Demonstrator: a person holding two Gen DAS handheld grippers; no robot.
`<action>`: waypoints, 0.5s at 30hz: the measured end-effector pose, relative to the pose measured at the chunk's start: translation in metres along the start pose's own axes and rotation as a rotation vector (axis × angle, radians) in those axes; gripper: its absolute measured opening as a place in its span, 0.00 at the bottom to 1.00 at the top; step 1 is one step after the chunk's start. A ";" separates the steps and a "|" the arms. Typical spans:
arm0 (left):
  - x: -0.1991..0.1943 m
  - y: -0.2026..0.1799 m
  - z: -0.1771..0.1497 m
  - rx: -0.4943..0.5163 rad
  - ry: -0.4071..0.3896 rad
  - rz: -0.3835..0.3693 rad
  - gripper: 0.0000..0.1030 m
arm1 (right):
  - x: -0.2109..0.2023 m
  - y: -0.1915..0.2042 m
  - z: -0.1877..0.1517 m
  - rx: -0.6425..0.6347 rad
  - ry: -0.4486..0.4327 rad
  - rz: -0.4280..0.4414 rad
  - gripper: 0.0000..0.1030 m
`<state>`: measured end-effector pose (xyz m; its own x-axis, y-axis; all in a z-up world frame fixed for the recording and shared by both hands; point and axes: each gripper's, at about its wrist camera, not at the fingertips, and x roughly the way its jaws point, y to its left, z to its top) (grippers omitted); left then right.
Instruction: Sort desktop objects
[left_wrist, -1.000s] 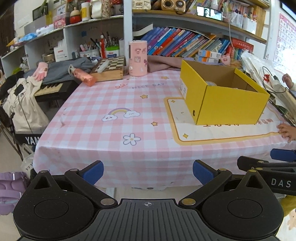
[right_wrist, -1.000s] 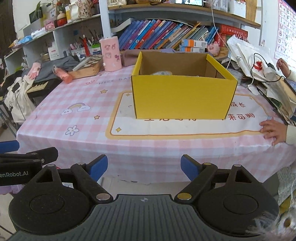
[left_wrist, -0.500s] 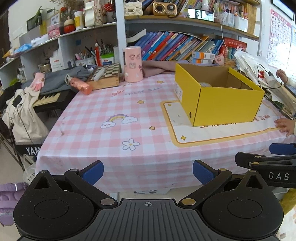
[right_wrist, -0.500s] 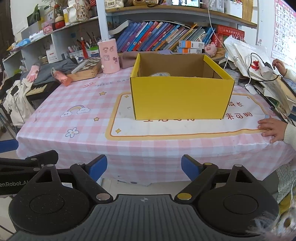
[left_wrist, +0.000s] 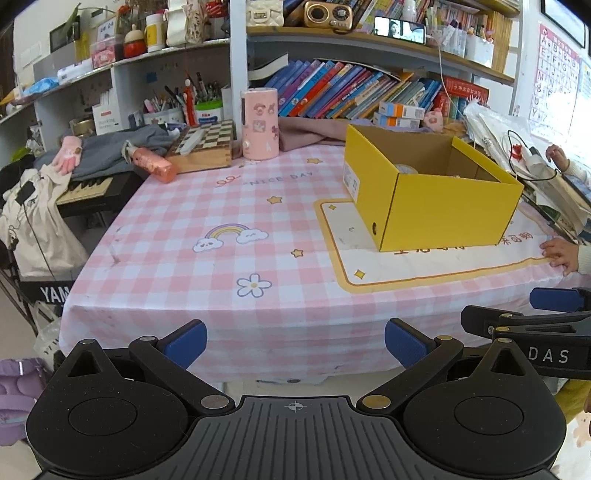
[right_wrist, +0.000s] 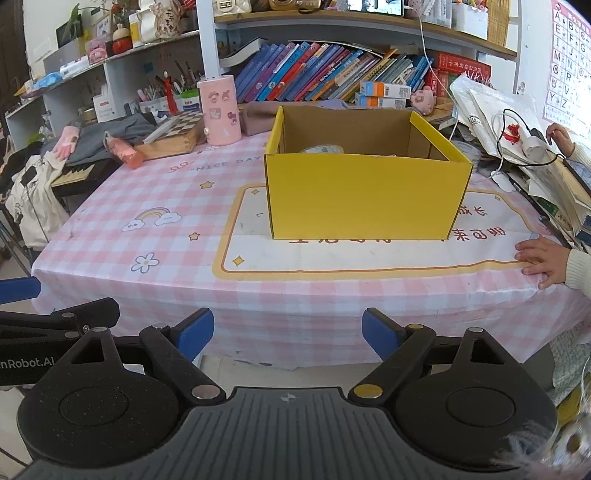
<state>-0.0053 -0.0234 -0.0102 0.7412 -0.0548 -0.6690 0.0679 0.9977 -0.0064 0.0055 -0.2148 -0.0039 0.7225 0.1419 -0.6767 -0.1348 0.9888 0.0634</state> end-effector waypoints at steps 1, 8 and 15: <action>0.000 0.000 0.000 -0.001 0.001 -0.001 1.00 | 0.000 0.000 0.000 -0.001 0.001 -0.001 0.84; 0.002 0.002 0.001 0.000 0.004 -0.004 1.00 | 0.004 0.001 0.002 -0.009 0.008 0.000 0.84; 0.007 0.006 0.000 -0.021 0.026 -0.017 1.00 | 0.007 0.001 0.001 -0.006 0.021 -0.003 0.84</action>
<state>0.0002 -0.0173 -0.0144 0.7226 -0.0713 -0.6875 0.0664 0.9972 -0.0336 0.0109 -0.2126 -0.0075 0.7083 0.1377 -0.6923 -0.1367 0.9890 0.0568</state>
